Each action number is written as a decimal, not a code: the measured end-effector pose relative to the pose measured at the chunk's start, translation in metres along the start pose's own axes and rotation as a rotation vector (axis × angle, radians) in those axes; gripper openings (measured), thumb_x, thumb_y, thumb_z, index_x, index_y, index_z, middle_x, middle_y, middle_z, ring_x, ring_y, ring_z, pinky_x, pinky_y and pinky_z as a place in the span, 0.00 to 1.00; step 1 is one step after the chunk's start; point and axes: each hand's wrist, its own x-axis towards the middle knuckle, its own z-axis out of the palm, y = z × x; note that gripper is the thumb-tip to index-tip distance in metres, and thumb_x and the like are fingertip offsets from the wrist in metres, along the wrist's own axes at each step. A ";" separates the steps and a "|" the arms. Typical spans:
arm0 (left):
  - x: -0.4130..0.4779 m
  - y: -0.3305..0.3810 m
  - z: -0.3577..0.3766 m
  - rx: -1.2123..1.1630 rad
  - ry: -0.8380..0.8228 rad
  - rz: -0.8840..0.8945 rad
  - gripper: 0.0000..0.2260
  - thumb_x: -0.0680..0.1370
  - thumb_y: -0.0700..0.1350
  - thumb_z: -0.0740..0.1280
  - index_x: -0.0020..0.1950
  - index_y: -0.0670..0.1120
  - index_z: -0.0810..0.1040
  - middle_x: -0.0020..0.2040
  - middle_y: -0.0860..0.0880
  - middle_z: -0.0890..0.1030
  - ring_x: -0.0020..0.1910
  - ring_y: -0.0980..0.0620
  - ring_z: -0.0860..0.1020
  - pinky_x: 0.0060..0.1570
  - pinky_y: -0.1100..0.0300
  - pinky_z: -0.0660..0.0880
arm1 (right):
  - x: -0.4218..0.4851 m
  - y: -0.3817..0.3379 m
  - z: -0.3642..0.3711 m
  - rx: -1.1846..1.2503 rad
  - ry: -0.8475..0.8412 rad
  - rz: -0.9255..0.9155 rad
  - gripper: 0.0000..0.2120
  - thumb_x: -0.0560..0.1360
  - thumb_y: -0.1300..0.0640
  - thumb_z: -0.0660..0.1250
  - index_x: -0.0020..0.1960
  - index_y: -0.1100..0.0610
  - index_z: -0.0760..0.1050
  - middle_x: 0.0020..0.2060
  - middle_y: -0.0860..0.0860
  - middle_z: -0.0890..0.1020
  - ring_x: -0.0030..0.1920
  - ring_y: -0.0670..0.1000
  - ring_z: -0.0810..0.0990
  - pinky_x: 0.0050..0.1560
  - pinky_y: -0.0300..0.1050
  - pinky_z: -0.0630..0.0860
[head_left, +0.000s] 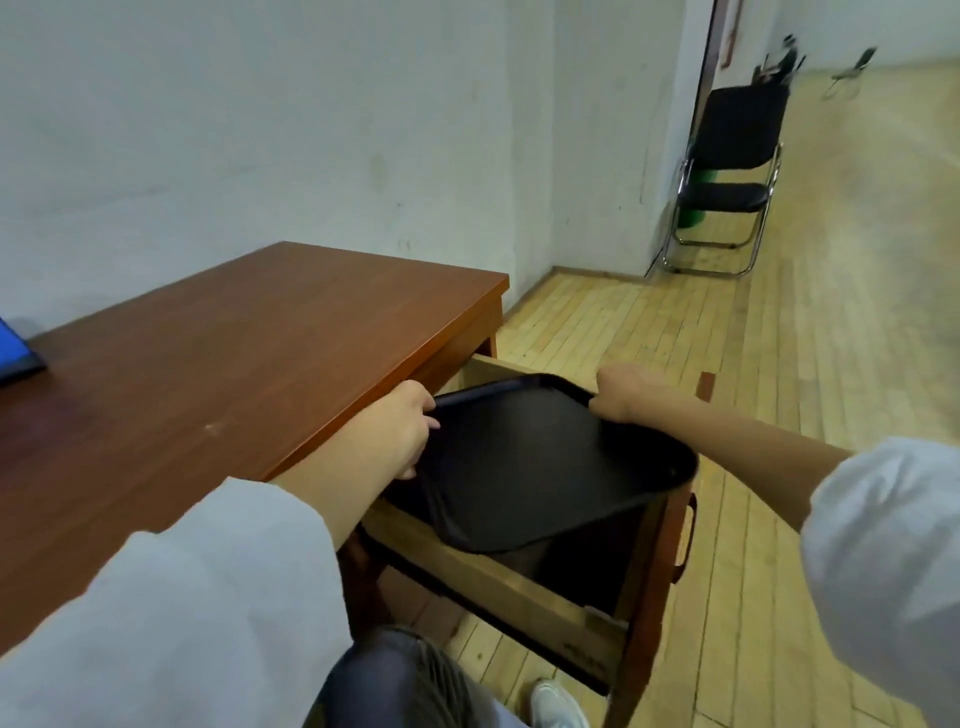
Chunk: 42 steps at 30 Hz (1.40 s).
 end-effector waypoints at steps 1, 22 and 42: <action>0.003 0.003 -0.001 -0.133 -0.020 -0.082 0.15 0.79 0.46 0.60 0.64 0.45 0.75 0.64 0.46 0.73 0.60 0.43 0.70 0.61 0.46 0.68 | -0.007 0.003 -0.001 0.008 -0.002 0.017 0.11 0.75 0.54 0.59 0.40 0.61 0.72 0.35 0.53 0.75 0.37 0.53 0.75 0.34 0.43 0.71; -0.089 -0.049 -0.196 -0.238 0.282 0.469 0.18 0.70 0.24 0.58 0.54 0.34 0.79 0.34 0.42 0.73 0.20 0.52 0.67 0.19 0.67 0.64 | -0.102 -0.136 -0.097 0.205 0.462 -0.218 0.06 0.73 0.59 0.59 0.49 0.58 0.69 0.41 0.54 0.72 0.43 0.57 0.73 0.40 0.46 0.67; -0.016 -0.170 -0.369 0.022 0.713 0.369 0.12 0.71 0.26 0.64 0.47 0.39 0.82 0.32 0.45 0.76 0.32 0.49 0.73 0.41 0.56 0.74 | -0.004 -0.401 -0.038 0.179 0.258 -0.637 0.04 0.77 0.56 0.58 0.45 0.56 0.68 0.40 0.54 0.77 0.38 0.56 0.75 0.35 0.47 0.71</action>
